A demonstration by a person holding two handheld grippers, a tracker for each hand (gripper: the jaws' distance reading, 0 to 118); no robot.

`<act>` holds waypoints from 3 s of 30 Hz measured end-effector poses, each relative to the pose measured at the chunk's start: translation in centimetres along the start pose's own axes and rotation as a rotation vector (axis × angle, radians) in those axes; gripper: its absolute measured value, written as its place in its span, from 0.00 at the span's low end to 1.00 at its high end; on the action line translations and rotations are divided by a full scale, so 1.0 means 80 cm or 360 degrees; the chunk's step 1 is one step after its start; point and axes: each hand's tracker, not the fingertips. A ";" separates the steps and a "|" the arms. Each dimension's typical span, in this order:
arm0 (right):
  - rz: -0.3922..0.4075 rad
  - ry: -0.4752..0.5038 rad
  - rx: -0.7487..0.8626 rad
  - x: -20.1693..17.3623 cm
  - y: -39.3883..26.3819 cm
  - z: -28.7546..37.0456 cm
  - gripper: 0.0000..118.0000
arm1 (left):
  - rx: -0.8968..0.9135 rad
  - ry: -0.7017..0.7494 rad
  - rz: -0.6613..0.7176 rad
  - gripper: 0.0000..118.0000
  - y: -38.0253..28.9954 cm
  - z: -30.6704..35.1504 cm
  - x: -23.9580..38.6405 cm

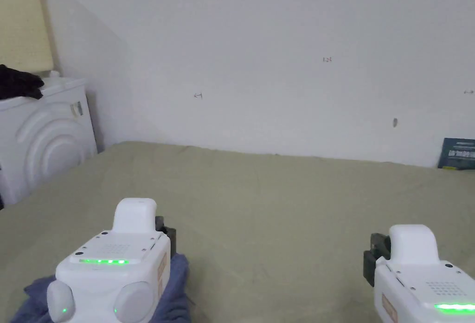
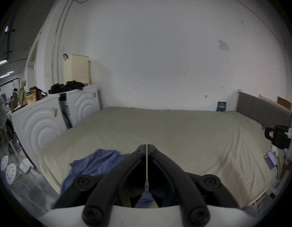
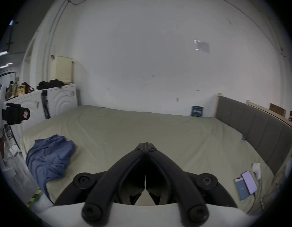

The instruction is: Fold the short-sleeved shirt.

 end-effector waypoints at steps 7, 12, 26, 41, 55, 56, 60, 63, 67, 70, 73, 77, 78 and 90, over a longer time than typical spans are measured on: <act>-0.0018 0.0370 -0.0028 -0.100 0.016 -0.031 0.00 | -0.0048 0.0300 0.0123 0.00 -0.014 0.042 -0.116; 0.0039 0.0503 -0.0008 -0.155 0.022 -0.036 0.00 | -0.0085 0.0450 0.0195 0.00 -0.031 0.070 -0.178; 0.0079 0.0472 -0.0064 -0.146 0.010 -0.048 0.00 | -0.0198 0.0427 0.0223 0.00 -0.057 0.049 -0.195; 0.0080 0.0407 -0.0301 -0.122 -0.057 -0.072 0.00 | -0.0745 0.0172 0.0145 0.00 -0.125 -0.139 -0.159; -0.0008 0.0456 -0.0574 -0.116 -0.118 -0.096 0.00 | -0.1356 0.0167 0.0062 0.96 -0.212 -0.252 -0.132; -0.0008 0.0455 -0.0588 -0.116 -0.122 -0.095 0.00 | -0.1349 0.0150 0.0098 0.96 -0.218 -0.254 -0.134; 0.0000 0.0451 -0.0601 -0.109 -0.127 -0.082 0.00 | -0.1255 0.0093 0.0194 0.78 -0.199 -0.236 -0.142; -0.0007 0.0453 -0.0605 -0.104 -0.125 -0.075 0.00 | -0.1155 0.0164 0.0191 0.00 -0.186 -0.226 -0.149; -0.0010 0.0425 -0.0590 -0.091 -0.121 -0.055 0.00 | -0.1166 0.0103 0.0302 0.00 -0.186 -0.221 -0.164; -0.0013 0.0379 -0.0581 -0.076 -0.119 -0.038 0.00 | -0.1115 0.0089 0.0230 0.00 -0.172 -0.214 -0.155; -0.0066 0.0333 -0.0569 -0.058 -0.117 -0.020 0.00 | -0.1062 0.0030 0.0254 0.00 -0.157 -0.210 -0.139; -0.0106 0.0251 -0.0551 -0.032 -0.116 0.003 0.00 | -0.1002 -0.0044 0.0285 0.00 -0.137 -0.220 -0.103; -0.0125 0.0229 -0.0547 -0.024 -0.116 0.009 0.00 | -0.0996 -0.0079 0.0274 0.00 -0.131 -0.226 -0.089; -0.0254 -0.0065 -0.0566 0.068 -0.131 0.051 0.00 | -0.0860 -0.0566 0.0117 0.00 -0.049 -0.293 0.164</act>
